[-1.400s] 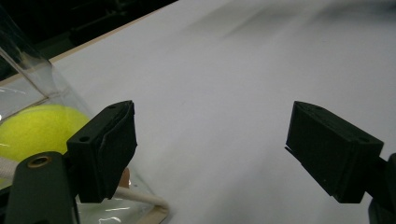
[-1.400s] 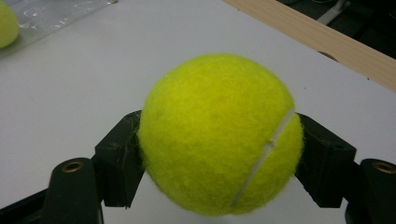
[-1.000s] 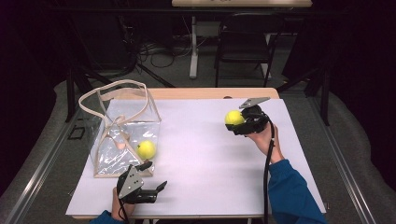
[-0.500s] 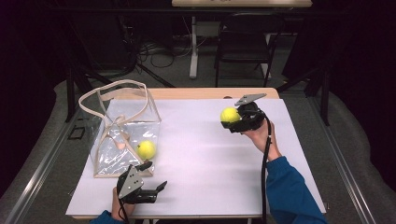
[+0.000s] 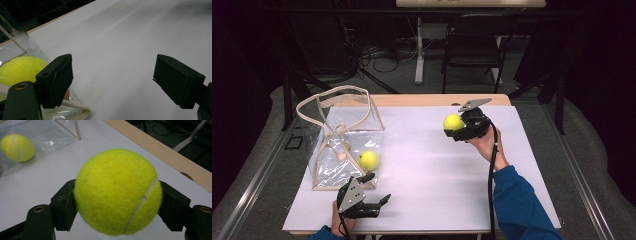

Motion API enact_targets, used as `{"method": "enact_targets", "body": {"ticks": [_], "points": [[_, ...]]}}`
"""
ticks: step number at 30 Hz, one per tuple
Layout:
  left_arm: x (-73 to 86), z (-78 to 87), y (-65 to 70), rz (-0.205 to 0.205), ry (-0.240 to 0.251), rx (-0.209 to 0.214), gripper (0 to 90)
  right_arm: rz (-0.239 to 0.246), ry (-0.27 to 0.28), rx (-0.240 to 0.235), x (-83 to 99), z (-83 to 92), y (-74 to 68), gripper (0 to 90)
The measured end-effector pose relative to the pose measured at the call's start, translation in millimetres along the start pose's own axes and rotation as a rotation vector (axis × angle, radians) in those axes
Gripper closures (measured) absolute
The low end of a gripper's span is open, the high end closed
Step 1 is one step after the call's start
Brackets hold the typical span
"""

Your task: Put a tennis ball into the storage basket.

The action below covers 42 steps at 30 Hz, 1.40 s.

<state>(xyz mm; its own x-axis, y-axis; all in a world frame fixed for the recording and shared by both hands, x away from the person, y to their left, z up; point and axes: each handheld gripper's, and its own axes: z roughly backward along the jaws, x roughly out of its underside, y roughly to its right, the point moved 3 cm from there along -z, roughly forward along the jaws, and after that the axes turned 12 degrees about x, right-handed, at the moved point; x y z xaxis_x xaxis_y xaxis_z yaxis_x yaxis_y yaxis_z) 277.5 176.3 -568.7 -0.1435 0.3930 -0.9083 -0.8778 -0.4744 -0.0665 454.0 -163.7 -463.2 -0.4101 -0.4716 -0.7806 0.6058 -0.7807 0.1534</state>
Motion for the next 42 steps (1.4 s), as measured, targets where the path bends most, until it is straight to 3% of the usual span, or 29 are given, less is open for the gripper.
{"method": "enact_targets", "body": {"ticks": [42], "points": [[-0.4, -0.3, 1.1, -0.005, 0.004, 0.007, 15.9, 0.025, 0.041, -0.043, -26.9, -9.2, -18.0, 26.2]]}}
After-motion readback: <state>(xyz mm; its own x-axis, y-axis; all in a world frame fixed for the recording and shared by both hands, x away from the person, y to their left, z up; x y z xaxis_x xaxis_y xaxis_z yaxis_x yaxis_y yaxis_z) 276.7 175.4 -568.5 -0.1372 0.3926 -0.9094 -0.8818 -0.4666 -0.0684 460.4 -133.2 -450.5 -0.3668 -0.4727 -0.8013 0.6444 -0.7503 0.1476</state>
